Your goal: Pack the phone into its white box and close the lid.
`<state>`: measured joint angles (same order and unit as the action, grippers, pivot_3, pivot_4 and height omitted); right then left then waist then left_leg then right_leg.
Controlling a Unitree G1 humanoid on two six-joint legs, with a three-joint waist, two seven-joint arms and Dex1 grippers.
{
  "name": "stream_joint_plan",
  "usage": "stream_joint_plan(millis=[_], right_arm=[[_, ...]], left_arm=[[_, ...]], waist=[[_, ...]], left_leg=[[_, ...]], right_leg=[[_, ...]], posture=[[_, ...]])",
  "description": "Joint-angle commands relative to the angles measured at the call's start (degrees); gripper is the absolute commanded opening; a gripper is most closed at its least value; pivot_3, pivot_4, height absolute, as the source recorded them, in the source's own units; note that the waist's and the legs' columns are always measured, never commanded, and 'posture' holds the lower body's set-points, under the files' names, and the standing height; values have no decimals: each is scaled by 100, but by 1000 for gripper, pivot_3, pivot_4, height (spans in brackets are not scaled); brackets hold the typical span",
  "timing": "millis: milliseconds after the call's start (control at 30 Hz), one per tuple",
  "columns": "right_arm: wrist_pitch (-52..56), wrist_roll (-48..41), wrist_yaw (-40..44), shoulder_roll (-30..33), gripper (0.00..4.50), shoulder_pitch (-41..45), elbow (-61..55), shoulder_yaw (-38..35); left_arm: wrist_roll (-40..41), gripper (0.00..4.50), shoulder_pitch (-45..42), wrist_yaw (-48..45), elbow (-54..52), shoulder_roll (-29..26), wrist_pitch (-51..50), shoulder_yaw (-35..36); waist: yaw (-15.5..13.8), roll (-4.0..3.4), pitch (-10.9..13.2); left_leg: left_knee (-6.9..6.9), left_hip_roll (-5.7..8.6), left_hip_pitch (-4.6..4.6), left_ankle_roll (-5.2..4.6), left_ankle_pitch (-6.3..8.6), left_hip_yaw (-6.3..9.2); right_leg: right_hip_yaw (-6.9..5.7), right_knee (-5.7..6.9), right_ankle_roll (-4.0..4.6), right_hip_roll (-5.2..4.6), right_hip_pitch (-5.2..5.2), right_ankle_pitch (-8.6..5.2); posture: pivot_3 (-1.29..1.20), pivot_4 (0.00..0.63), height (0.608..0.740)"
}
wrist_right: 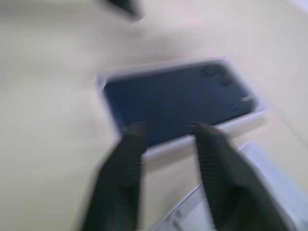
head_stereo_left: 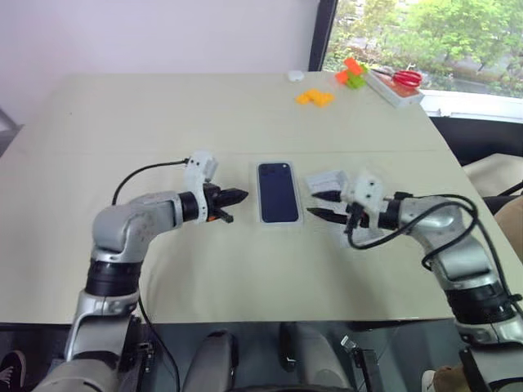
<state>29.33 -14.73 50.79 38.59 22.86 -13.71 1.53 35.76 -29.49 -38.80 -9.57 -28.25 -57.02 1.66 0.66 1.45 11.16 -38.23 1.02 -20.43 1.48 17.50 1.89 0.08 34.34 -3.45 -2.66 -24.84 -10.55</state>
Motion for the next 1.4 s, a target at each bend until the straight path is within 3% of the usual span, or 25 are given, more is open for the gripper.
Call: stream_joint_plan(millis=[33, 133, 233, 300, 367, 400, 567, 733, 1033, 1133, 1233, 1400], right_arm=[[1022, -54, -707, -56, 2220, 106, -504, -255], [1195, 441, -952, 243, 2259, -89, -740, 89], [1802, 430, -1397, -18, 2259, -240, -936, 167], [2156, 316, -1609, -264, 2259, -292, -1042, 136], [2323, 312, -1761, -399, 2259, -262, -1051, 108], [2450, 321, -1898, -515, 2259, -186, -1010, 62], [2937, 105, -2159, -870, 2259, 1, -1038, -127], [2897, 316, -2254, -686, 2259, 22, -951, 213], [3001, 246, -2558, -1012, 2259, -94, -746, 208], [3008, 266, -2680, -1148, 1417, -137, -692, 224], [2982, 298, -2755, -1223, 68, -178, -666, 285], [2868, 394, -2841, -1218, 68, -213, -668, 335]], left_arm=[[161, 0, 46, -588, -121, -381, 352, 270], [280, 803, 11, -864, 49, -649, 351, 425], [253, 2197, 199, -1401, -76, -961, 802, 499], [-77, 3195, 477, -1774, -339, -1127, 1698, 464], [105, 4197, 565, -1955, -399, -1206, 1707, 529], [162, 4402, 604, -2029, -402, -1273, 1691, 563], [217, 4402, 673, -2192, -334, -1443, 1745, 598], [284, 4402, 693, -2294, -326, -1466, 1870, 681], [309, 4402, 691, -2153, -429, -1377, 1876, 604], [297, 4500, 671, -2084, -432, -1339, 1880, 602], [326, 4500, 663, -2033, -432, -1326, 1852, 624], [343, 4500, 650, -1956, -427, -1302, 1848, 638]], waist=[[-6, 0, 0], [-24, 0, 0], [2, 1, 0], [30, 1, 0], [16, -2, 1], [5, -2, 1], [-7, -1, 1], [10, -1, 1], [15, -1, 1], [15, -1, 1], [15, -1, 1], [19, -1, 1]], left_leg=[[-1, 1, 1, 0, 0, -1], [-6, 7, -3, -2, -1, -3], [-6, 9, -5, -8, 2, -6], [-3, 6, -5, -18, 8, -8], [3, 2, -8, -20, 10, -16], [3, 3, -15, -20, 10, -16], [-3, 5, -29, -21, 10, -16], [-3, 7, -31, -22, 10, -15], [-2, 5, -33, -24, 11, -16], [-2, 5, -33, -24, 11, -15], [-2, 5, -33, -24, 11, -16], [-2, 5, -33, -24, 11, -15]], right_leg=[[0, 1, 15, 0, 0, -8], [-1, 0, 22, -2, 2, -13], [-1, -6, 14, -1, 4, -12], [0, -4, -7, -1, 1, -9], [9, -1, -10, -1, -11, -7], [9, -1, -10, -1, -17, -7], [9, -2, -10, -2, -27, -7], [8, -2, -11, 0, -26, -7], [8, 0, -13, 3, -32, -7], [8, 1, -13, 4, -31, -7], [8, 1, -13, 3, -32, -7], [8, 2, -14, 4, -32, -7]], posture=[[0, 150, 740], [0, 150, 740], [0, 150, 740], [0, 150, 740], [0, 150, 740], [0, 150, 740], [0, 150, 740], [0, 150, 740], [0, 150, 740], [0, 150, 740], [0, 150, 740], [0, 150, 740]])
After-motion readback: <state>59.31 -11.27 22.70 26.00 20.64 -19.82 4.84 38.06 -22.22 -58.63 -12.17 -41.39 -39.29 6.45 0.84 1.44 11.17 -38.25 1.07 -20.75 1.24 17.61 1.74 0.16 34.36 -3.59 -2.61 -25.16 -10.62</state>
